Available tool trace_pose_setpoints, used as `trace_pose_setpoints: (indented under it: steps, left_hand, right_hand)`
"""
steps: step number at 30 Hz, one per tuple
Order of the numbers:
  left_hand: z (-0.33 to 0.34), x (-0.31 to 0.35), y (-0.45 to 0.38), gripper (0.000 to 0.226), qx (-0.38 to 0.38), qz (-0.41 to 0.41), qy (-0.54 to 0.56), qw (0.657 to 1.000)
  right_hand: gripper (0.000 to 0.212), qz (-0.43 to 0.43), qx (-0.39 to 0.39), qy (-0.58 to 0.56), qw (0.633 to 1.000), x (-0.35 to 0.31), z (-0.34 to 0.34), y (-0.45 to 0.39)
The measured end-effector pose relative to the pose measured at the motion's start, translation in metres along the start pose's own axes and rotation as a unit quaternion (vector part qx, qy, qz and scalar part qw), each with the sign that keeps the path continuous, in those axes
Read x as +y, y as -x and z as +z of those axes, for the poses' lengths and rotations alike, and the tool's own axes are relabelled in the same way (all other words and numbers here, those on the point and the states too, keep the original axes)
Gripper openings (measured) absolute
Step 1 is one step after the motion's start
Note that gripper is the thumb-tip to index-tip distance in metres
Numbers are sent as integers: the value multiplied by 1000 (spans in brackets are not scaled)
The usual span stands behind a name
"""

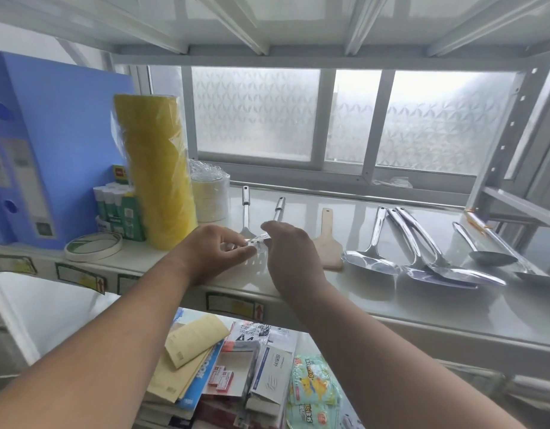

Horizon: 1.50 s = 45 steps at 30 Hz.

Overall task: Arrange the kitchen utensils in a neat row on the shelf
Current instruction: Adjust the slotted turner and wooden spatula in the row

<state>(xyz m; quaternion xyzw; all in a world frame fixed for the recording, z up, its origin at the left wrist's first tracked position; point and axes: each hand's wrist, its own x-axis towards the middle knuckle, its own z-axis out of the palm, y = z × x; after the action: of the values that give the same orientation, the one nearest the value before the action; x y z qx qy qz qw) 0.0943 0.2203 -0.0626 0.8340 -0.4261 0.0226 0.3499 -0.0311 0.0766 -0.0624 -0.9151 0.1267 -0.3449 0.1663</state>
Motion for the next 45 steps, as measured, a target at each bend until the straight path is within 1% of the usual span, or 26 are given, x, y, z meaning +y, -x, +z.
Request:
trace_pose_setpoints:
  steps: [2, 3, 4, 6, 7, 10, 11, 13, 19, 21, 24, 27, 32, 34, 37, 39, 45]
  left_hand:
    - [1, -1, 0, 50, -15, 1, -9, 1000]
    - [0, -2, -1, 55, -13, -3, -4, 1000]
    - [0, -2, 0, 65, -6, -11, 9, 1000]
    - [0, -4, 1, 91, -3, -34, 30, 999]
    - [0, -4, 1, 100, -7, -39, 33, 999]
    - [1, -5, -2, 109, -20, -27, 36, 999]
    - [2, -5, -2, 107, -25, -23, 42, 999]
    - [2, -5, -3, 93, -31, -15, 50, 998]
    - [2, -10, -8, 50, -35, 17, 10, 999]
    - [2, -9, -8, 44, -31, 19, 12, 999]
    - [3, -10, -9, 47, -29, 22, 11, 999]
    - [3, -10, -8, 52, -37, 21, 37, 998]
    - [2, -7, -7, 44, -55, 31, 64, 996]
    - [2, -6, -7, 47, -57, 30, 69, 996]
    - [2, -4, -7, 58, -51, 16, 81, 995]
    - [3, -5, -8, 60, -51, 16, 84, 995]
    - [4, -14, -10, 65, -38, 26, 77, 996]
  right_hand:
    - [18, -10, -13, -4, 1000, 1, 1, 0]
    - [18, -16, -22, -5, 1000, 1, 1, 1]
    - [21, -22, -32, -6, 999, 2, 0, 1]
    - [32, -20, -51, -19, 998, 0, -3, 1]
    - [37, -12, -61, -30, 998, -1, -6, 1]
    - [49, 8, -96, -45, 994, -4, -13, 3]
    - [51, 9, -107, -44, 993, -4, -14, 3]
    - [52, 4, -123, -54, 991, -5, -14, 4]
    - [44, 1, -134, -62, 989, -3, -12, 4]
    - [40, 11, -132, -68, 989, -2, -11, 3]
    - [39, 18, -128, -77, 989, 0, -9, 2]
    - [40, 19, -121, -78, 989, 0, -7, 3]
    - [42, 18, -114, -78, 990, 1, -8, 3]
    - [43, 20, -114, -79, 990, 1, -8, 3]
    - [49, 24, -118, -78, 990, 0, -10, 4]
    - [52, 22, -118, -77, 990, -1, -10, 4]
    - [52, 23, -119, -80, 989, -2, -12, 5]
